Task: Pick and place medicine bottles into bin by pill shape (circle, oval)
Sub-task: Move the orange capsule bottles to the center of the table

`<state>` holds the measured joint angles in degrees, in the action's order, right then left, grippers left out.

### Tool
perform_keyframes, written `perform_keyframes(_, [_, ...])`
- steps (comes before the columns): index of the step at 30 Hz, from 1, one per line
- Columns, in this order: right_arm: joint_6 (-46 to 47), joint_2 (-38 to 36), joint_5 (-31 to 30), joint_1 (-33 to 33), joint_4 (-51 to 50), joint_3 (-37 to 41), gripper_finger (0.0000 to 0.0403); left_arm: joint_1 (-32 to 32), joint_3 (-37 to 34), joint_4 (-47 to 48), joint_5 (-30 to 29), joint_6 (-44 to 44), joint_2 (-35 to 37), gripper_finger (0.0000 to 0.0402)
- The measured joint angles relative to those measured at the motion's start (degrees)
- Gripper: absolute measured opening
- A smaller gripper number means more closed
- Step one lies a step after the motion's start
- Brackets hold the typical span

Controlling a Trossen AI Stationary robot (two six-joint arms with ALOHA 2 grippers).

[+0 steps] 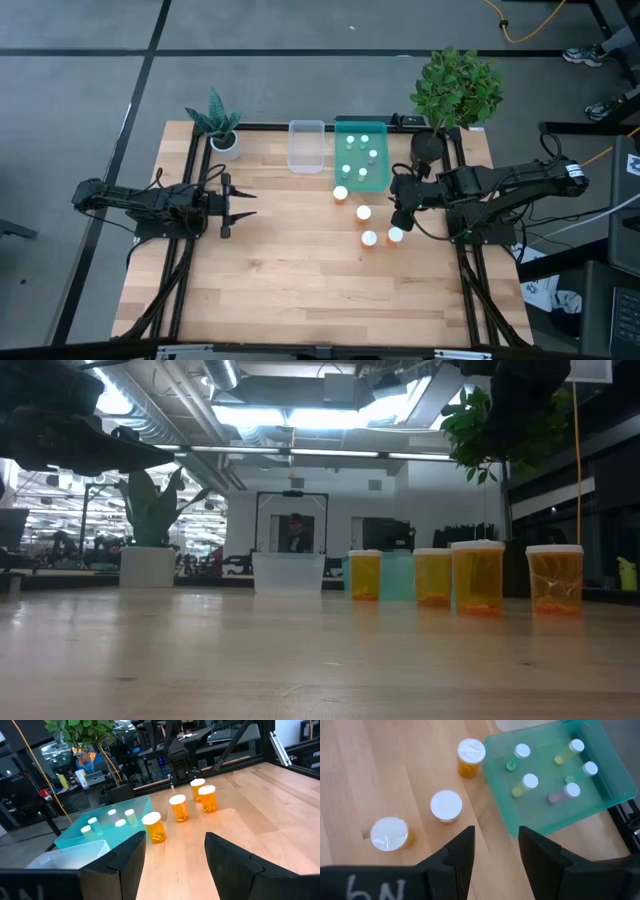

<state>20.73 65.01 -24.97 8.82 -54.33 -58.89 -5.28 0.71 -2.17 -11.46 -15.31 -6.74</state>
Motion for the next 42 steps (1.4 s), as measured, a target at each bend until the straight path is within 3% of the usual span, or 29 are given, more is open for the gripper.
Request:
perform_keyframes(3, [0.1, 0.0, 0.8, 0.0, -0.2, 0.0, 0.0154, 0.0, 0.0, -1.0, 0.0, 5.2, 0.0, 0.0195])
perform_keyframes(9, [1.4, 0.0, 1.0, 0.0, -0.3, 0.0, 0.0154, 0.0, 0.0, -6.0, 0.3, 25.2, 0.0, 0.0195])
perform_keyframes(17, [4.3, 0.0, 1.0, 0.0, -0.3, 0.0, 0.0154, 0.0, 0.0, -9.1, -8.2, 23.9, 0.0, 0.0195])
perform_keyframes(34, [4.9, 0.0, 0.7, 0.0, 0.6, 0.0, 0.0154, 0.0, 0.0, -10.1, -10.4, 19.7, 0.0, 0.0195])
perform_keyframes(42, [13.7, 0.0, 11.9, 1.0, -5.1, 0.0, 0.0154, 0.0, 0.0, -10.0, -10.4, 19.7, 0.0, 0.0195])
